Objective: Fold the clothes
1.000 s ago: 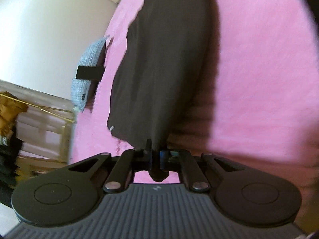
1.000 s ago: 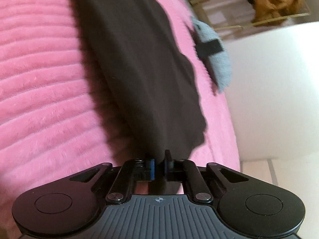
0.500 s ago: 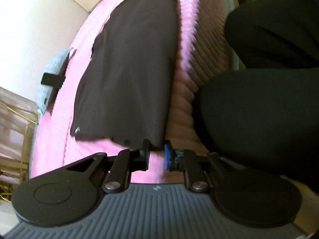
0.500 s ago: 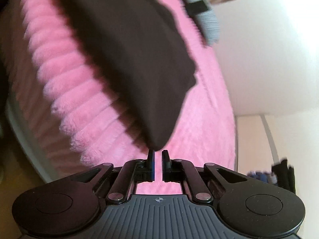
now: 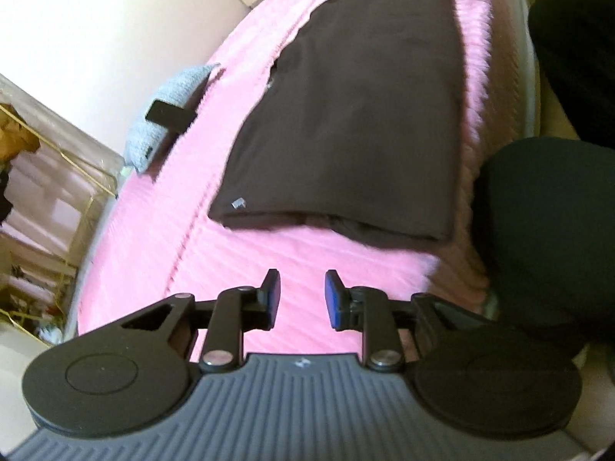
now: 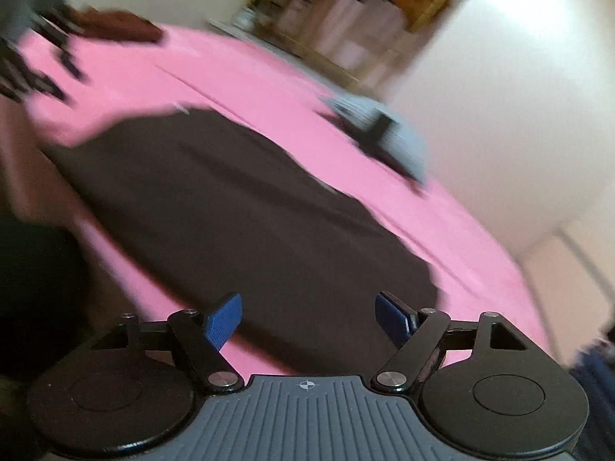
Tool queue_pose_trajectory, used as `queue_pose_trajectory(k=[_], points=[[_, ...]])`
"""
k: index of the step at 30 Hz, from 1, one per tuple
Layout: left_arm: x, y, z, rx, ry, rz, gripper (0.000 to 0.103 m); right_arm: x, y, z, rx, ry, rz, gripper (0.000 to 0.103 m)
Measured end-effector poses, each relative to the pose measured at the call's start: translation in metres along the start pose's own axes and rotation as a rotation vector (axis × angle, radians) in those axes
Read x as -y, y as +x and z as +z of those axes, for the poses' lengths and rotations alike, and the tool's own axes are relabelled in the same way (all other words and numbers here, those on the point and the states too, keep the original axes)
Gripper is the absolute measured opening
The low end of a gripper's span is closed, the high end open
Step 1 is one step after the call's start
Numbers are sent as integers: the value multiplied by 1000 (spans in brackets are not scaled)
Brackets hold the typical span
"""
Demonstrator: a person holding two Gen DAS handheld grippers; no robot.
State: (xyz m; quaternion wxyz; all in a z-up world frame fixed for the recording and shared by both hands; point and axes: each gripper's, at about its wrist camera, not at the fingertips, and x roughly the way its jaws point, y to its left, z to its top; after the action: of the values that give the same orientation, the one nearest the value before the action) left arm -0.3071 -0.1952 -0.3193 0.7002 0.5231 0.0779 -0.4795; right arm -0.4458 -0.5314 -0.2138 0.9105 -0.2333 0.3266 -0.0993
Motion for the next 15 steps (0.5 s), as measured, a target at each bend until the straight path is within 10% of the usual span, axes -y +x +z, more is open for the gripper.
queue_pose_trajectory(k=[10,15], points=[[-49,63,31,100,-176,-140,25,-61,70,64,-4,141,259,78],[-89,99,17,91,-260,-124,26,-39,82,63,-27,222,227,78]])
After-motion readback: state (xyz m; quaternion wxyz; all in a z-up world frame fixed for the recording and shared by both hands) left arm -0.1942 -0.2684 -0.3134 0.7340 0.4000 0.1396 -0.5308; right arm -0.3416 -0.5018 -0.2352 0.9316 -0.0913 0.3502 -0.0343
